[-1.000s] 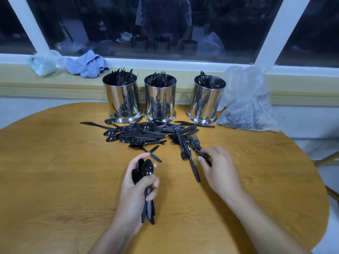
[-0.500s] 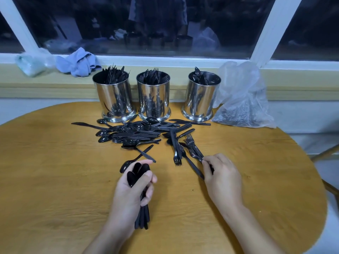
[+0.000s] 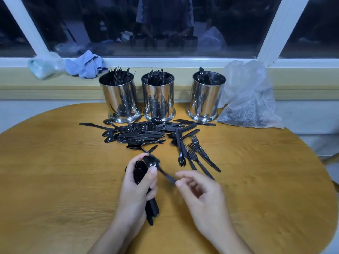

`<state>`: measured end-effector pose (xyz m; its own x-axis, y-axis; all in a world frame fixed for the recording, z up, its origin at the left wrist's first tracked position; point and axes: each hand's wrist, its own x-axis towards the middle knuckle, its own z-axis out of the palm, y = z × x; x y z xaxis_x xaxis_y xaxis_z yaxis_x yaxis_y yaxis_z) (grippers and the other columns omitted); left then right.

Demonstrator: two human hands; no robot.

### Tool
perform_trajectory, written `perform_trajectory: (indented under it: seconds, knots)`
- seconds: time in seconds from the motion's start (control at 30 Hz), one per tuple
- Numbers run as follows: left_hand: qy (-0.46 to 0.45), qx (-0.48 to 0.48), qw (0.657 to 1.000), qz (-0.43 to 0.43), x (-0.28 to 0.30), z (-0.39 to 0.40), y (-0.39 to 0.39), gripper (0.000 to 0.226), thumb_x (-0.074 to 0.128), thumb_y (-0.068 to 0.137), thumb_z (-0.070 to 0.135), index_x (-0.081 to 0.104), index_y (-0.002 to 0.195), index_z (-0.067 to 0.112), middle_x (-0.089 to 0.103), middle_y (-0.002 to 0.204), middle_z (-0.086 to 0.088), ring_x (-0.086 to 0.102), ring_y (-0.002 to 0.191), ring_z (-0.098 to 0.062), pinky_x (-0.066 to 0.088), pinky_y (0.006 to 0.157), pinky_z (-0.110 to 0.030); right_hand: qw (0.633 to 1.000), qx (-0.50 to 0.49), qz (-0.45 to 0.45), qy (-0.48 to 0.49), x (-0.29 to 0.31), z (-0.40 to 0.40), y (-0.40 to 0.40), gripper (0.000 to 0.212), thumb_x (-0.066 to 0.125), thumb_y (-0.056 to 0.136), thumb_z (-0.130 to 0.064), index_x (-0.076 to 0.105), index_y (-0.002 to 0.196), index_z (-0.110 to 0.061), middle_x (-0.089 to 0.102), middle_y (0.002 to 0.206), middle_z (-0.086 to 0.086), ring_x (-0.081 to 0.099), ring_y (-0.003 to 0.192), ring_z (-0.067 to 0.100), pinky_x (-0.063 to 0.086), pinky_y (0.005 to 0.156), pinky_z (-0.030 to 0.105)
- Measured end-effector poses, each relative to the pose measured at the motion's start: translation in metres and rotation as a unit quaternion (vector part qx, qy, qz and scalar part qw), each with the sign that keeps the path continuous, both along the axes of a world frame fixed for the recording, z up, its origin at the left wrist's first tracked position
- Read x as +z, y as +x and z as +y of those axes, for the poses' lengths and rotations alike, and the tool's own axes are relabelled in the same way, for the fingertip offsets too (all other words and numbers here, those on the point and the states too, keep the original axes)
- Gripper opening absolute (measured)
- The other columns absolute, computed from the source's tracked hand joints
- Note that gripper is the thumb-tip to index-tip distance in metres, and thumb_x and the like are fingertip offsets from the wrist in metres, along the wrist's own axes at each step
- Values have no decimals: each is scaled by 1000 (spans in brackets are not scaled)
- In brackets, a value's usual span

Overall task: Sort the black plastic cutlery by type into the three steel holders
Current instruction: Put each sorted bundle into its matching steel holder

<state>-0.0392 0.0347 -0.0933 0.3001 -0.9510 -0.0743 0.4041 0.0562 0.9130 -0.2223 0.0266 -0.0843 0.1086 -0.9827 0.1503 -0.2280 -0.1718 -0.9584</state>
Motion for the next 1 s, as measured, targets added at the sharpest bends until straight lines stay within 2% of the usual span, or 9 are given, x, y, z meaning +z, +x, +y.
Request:
perform_trajectory:
  seconds: [0.1, 0.23, 0.37, 0.47, 0.53, 0.6, 0.7, 0.83, 1.0]
  knots:
    - [15, 19, 999, 30, 1, -1, 1, 29, 69, 104, 35, 70, 130, 21, 56, 94, -10, 39, 67, -16, 30, 51, -27, 998, 63, 9, 29, 1, 8, 16, 20, 80, 97, -18, 83, 100, -38, 74, 93, -10, 68, 92, 17, 51, 79, 19]
    - [33, 11, 996, 76, 2, 1, 6, 22, 60, 112, 32, 67, 124, 14, 52, 89, -6, 42, 68, -17, 35, 63, -32, 994, 98, 45, 30, 4, 0, 15, 11, 79, 100, -27, 84, 101, -37, 75, 94, -13, 69, 93, 16, 51, 79, 20]
    - [33, 12, 992, 125, 3, -1, 4, 17, 62, 111, 28, 66, 120, 14, 46, 86, -5, 47, 75, -18, 46, 79, -38, 994, 20, 100, -44, 4, -39, 0, 10, 81, 99, -23, 83, 103, -30, 76, 94, -17, 69, 87, 10, 50, 74, 19]
    - [51, -5, 992, 118, 2, -2, 5, 15, 63, 111, 25, 67, 120, 14, 52, 89, -7, 58, 78, -20, 60, 73, -35, 962, -50, 229, -137, -3, -96, -12, 19, 77, 99, -15, 81, 113, -26, 68, 97, -20, 62, 85, 5, 51, 78, 24]
    - [59, -11, 991, 123, 2, -2, 8, 16, 63, 110, 22, 66, 123, 13, 58, 94, -9, 63, 79, -20, 57, 61, -29, 935, -54, 317, -149, -4, -134, -16, 28, 72, 102, -13, 77, 128, -24, 64, 106, -13, 59, 95, 7, 53, 87, 30]
    - [67, -6, 988, 138, -1, -2, 12, 19, 62, 110, 18, 66, 128, 12, 67, 103, -11, 65, 78, -18, 49, 53, -24, 905, -25, 397, -154, -3, -159, -15, 36, 66, 106, -16, 70, 141, -24, 62, 118, -6, 59, 113, 17, 53, 99, 36]
    - [55, -7, 982, 182, -3, -3, 15, 23, 63, 106, 14, 67, 128, 11, 70, 109, -14, 56, 72, -15, 38, 46, -23, 872, 13, 465, -152, -3, -177, -8, 39, 61, 109, -20, 65, 147, -24, 58, 125, -3, 53, 120, 22, 48, 107, 39]
    - [34, -12, 975, 217, -7, -5, 17, 34, 68, 98, 14, 69, 132, 11, 63, 101, -11, 46, 69, -14, 33, 46, -22, 849, 29, 495, -183, 1, -183, -4, 24, 63, 109, -21, 75, 129, -20, 55, 116, -3, 48, 111, 21, 44, 100, 37]
    - [45, -28, 992, 112, -9, -3, 14, 38, 78, 96, 17, 69, 133, 11, 51, 94, -8, 37, 65, -12, 27, 51, -25, 813, 64, 525, -244, 17, -175, -8, 18, 66, 107, -29, 80, 118, -24, 63, 116, -6, 49, 110, 20, 38, 98, 37]
